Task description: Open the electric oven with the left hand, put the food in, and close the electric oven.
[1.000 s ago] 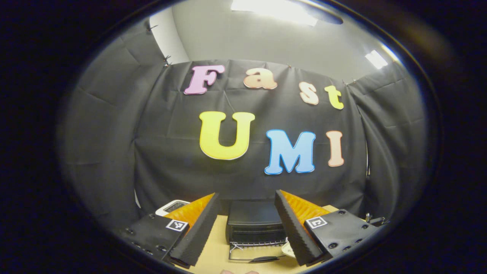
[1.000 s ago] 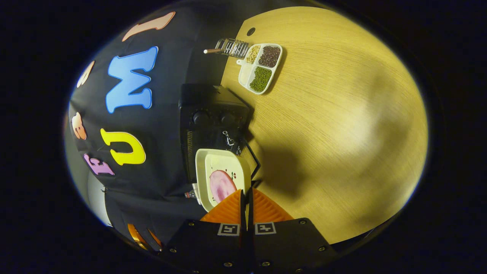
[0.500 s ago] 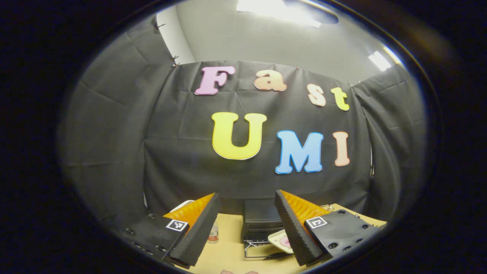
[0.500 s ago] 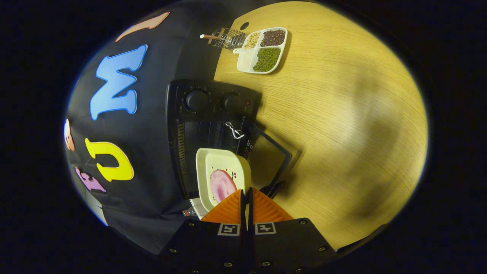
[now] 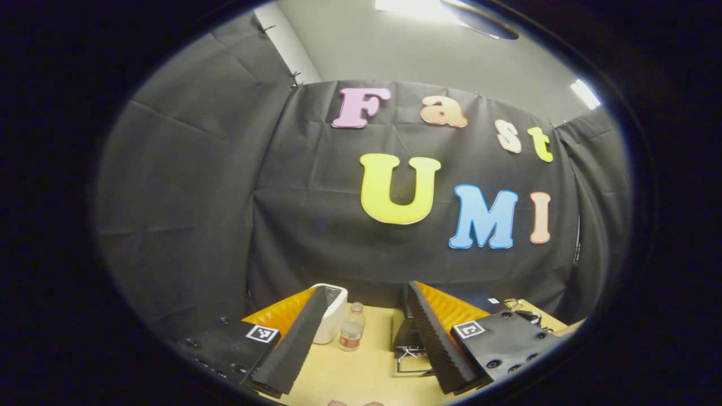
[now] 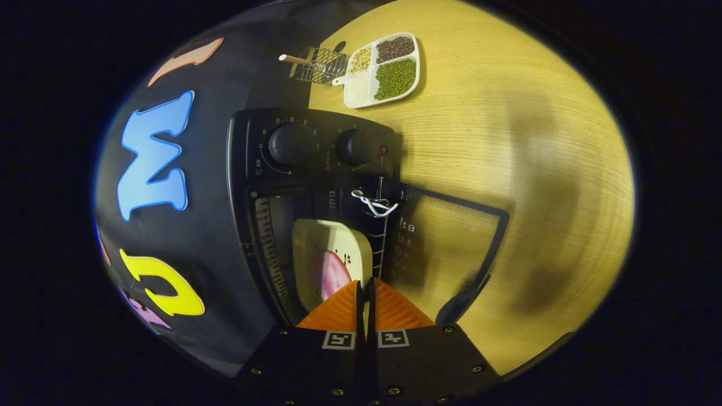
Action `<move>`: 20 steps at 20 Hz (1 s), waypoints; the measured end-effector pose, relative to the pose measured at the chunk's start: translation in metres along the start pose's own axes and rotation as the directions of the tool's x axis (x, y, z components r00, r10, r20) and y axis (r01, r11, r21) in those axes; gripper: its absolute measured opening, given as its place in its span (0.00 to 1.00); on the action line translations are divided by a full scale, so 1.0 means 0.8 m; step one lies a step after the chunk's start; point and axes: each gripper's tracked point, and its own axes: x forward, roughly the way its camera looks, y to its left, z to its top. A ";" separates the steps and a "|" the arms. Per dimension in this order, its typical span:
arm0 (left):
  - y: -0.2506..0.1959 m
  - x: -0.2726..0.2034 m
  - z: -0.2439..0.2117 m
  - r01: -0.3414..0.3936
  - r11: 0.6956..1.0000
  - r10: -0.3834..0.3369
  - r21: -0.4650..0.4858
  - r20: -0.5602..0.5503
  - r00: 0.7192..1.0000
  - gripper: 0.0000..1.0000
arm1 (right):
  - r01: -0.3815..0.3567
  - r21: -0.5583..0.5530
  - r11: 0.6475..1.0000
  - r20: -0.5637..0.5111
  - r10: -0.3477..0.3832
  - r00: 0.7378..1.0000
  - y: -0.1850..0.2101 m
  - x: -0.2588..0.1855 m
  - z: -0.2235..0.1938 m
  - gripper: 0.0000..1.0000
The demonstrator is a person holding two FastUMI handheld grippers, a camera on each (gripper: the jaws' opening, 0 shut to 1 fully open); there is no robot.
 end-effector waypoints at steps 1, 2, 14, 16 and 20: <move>0.005 0.001 -0.002 -0.006 1.000 0.006 -0.002 -0.008 1.000 0.97 | -0.001 0.008 1.000 0.020 0.000 1.000 0.004 0.007 0.000 0.00; 0.011 0.001 -0.004 -0.013 1.000 0.013 -0.003 -0.015 1.000 0.97 | 0.002 0.016 1.000 0.040 -0.003 0.999 0.007 0.012 0.000 0.01; 0.079 -0.004 -0.017 -0.112 0.994 0.111 -0.005 -0.050 0.993 0.97 | 0.029 0.118 0.993 0.176 -0.050 0.983 0.031 0.080 -0.005 0.01; 0.078 -0.004 -0.017 -0.113 0.993 0.113 -0.009 -0.051 0.992 0.91 | 0.039 0.086 0.996 0.178 -0.054 0.983 0.034 0.084 -0.003 0.00; 0.056 0.006 -0.021 -0.084 0.996 0.083 -0.014 -0.056 0.995 0.96 | 0.021 0.067 0.998 0.140 -0.031 0.990 0.042 0.087 -0.007 0.01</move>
